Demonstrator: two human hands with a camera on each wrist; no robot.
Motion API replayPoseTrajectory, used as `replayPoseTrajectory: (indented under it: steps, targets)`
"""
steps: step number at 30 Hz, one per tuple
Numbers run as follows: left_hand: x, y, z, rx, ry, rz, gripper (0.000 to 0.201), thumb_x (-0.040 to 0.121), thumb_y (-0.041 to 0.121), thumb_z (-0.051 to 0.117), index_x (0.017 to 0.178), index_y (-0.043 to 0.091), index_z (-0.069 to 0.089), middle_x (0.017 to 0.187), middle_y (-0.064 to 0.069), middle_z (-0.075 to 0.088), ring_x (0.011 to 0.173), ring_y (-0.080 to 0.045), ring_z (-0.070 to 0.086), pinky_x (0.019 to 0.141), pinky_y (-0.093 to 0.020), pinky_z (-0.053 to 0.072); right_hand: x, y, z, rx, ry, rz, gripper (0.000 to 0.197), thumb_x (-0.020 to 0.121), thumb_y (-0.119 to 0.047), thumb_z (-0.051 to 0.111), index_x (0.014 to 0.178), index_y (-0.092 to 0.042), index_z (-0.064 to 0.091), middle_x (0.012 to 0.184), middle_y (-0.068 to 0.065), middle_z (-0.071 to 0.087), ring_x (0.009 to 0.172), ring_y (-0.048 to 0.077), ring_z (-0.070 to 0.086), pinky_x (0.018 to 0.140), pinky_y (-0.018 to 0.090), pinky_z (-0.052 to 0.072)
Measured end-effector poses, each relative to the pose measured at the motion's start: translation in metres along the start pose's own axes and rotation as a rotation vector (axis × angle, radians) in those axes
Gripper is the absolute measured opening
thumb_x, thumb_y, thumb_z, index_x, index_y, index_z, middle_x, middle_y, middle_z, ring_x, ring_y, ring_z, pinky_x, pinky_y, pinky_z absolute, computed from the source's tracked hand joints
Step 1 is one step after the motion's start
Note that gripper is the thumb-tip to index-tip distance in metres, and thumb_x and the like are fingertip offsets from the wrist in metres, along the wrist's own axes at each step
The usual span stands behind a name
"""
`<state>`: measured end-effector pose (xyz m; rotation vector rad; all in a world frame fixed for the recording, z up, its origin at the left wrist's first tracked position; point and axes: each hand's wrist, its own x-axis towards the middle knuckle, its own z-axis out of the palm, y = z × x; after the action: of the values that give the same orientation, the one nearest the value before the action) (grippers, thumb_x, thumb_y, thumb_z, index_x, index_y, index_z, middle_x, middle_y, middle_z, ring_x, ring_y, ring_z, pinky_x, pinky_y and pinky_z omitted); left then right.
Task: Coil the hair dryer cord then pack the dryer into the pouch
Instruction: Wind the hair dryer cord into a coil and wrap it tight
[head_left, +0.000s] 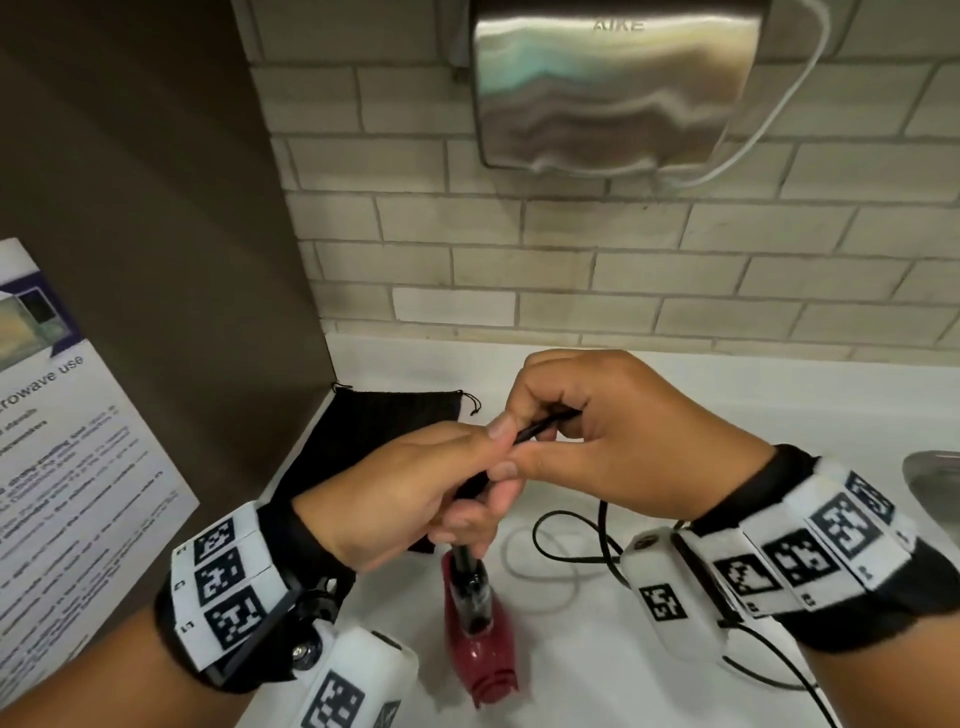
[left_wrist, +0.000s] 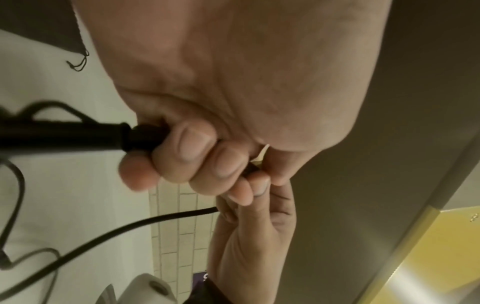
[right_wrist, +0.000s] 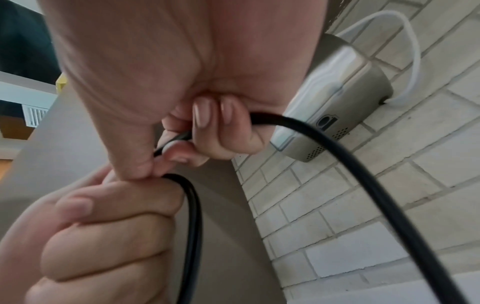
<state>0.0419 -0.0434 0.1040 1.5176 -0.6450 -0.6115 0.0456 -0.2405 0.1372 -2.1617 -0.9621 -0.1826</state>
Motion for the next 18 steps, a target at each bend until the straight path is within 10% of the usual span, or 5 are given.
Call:
replayPoseTrajectory:
  steps: [4,6,9,18]
  targets:
    - [-0.001,0.002,-0.002,-0.052,-0.087,-0.070,0.054,0.098,0.053,0.037,0.067,0.010,0.048,0.049,0.003,0.028,0.043,-0.016,0.024,0.059,-0.033,0.039,0.000,0.006,-0.005,0.188,0.022,0.048,0.028,0.076,-0.024,0.083,0.084,-0.012,0.059,0.079,0.009,0.064,0.073,0.024,0.064,0.069,0.044,0.056]
    - [-0.001,0.002,0.000,-0.095,-0.146,-0.072,0.051,0.101,0.045,0.039,0.064,0.010,0.045,0.047,0.003,0.027,0.041,-0.014,0.023,0.055,-0.030,0.038,-0.002,0.017,-0.012,0.321,0.085,0.098,0.028,0.078,-0.017,0.083,0.083,-0.015,0.055,0.078,0.016,0.059,0.070,0.024,0.058,0.068,0.036,0.052]
    - [0.001,0.002,0.001,-0.311,-0.185,-0.003,0.047,0.103,0.037,0.047,0.062,0.013,0.042,0.046,0.004,0.023,0.038,-0.012,0.021,0.052,-0.031,0.036,-0.009,0.035,-0.012,0.370,0.168,0.159,0.013,0.086,-0.008,0.073,0.083,-0.016,0.063,0.072,-0.009,0.064,0.068,0.004,0.058,0.067,0.016,0.047]
    - [0.017,0.007,-0.004,-0.697,0.026,0.018,0.046,0.106,0.041,0.034,0.072,0.013,0.048,0.048,0.005,0.038,0.039,-0.011,0.039,0.060,-0.032,0.043,-0.030,0.066,0.024,0.255,0.405,0.354,0.012,0.097,-0.020,0.062,0.089,-0.014,0.069,0.069,-0.007,0.054,0.062,0.005,0.045,0.061,0.015,0.039]
